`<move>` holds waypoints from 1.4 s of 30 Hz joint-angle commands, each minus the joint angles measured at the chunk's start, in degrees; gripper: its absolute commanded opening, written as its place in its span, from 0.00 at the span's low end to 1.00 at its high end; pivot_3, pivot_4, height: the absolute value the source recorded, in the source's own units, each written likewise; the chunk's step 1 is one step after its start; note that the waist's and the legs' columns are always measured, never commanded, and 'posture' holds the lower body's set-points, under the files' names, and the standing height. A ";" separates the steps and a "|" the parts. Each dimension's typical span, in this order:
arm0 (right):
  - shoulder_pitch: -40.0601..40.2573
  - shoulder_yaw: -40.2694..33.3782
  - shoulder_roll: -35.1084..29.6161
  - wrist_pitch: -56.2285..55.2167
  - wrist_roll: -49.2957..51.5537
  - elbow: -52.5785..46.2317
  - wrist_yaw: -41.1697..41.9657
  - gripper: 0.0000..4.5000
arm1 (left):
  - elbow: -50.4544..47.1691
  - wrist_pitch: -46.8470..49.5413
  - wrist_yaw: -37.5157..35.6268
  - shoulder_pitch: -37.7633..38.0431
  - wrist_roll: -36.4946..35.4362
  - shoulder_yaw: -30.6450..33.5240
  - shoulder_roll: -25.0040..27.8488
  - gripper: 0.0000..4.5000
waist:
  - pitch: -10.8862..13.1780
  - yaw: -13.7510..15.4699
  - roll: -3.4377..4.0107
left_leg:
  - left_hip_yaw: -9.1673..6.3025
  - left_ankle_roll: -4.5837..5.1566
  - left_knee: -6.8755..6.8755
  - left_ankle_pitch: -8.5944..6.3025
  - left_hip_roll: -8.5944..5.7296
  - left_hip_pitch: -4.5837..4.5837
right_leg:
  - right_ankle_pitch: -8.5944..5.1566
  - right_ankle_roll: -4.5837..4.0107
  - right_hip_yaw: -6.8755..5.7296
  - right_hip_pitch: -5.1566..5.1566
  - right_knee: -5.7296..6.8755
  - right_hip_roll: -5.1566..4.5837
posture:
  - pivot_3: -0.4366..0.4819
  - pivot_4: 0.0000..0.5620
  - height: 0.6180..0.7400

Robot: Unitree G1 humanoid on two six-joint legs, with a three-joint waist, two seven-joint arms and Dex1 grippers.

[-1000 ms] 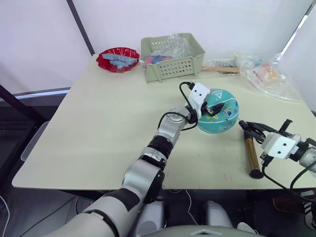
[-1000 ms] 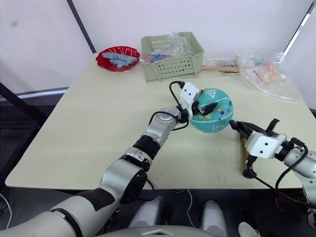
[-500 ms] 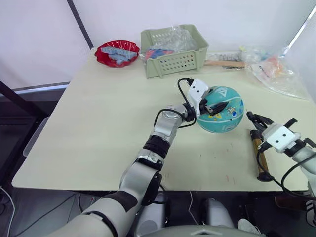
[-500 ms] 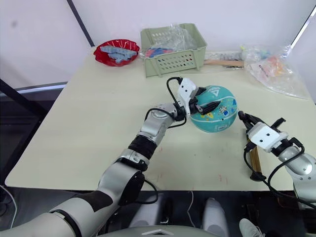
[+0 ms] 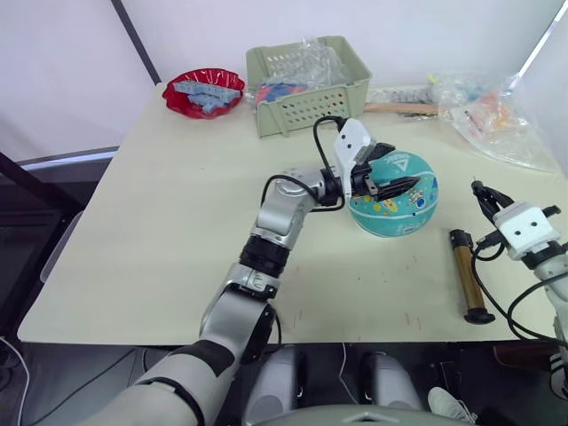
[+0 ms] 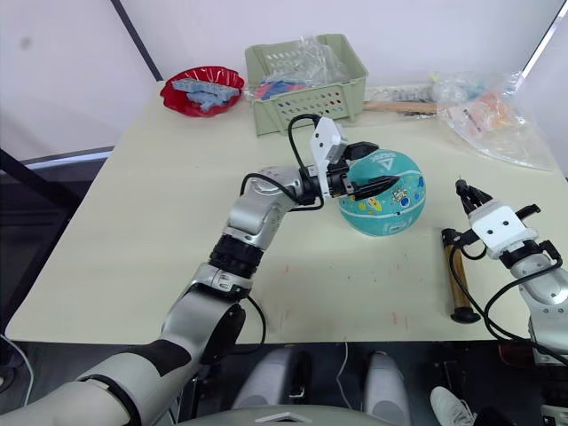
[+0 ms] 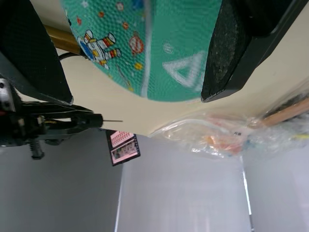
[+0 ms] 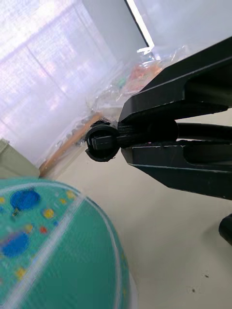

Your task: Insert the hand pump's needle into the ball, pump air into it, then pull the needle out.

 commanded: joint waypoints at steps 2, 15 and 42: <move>-2.11 -1.80 0.00 0.46 1.16 1.24 -1.03 0.01 | -10.27 4.39 -7.83 3.01 -4.29 -0.14 7.61 1.00 | 0.07 -0.83 0.09 | -0.01 -0.02 0.00 0.01 0.01 0.01 | 0.00 0.00 0.00 0.00 0.03 0.01 | 0.48 0.27 0.98; -9.88 -1.59 -0.43 -1.67 0.72 9.43 -2.82 0.01 | -25.54 9.48 -20.72 18.21 -15.12 4.36 27.66 1.00 | 0.25 -1.55 0.27 | -0.05 -0.27 -0.01 0.17 0.37 0.09 | 0.01 -0.03 0.13 -0.02 0.13 0.26 | 0.48 0.27 0.98; -2.42 -1.58 -2.37 -9.51 -11.21 7.83 -12.41 0.01 | -35.42 10.21 -18.68 28.98 -22.62 8.01 32.92 1.00 | 0.32 -1.83 0.33 | 0.12 -0.39 0.00 0.24 0.38 0.23 | 0.01 -0.06 0.41 -0.12 0.49 0.35 | 0.48 0.27 0.98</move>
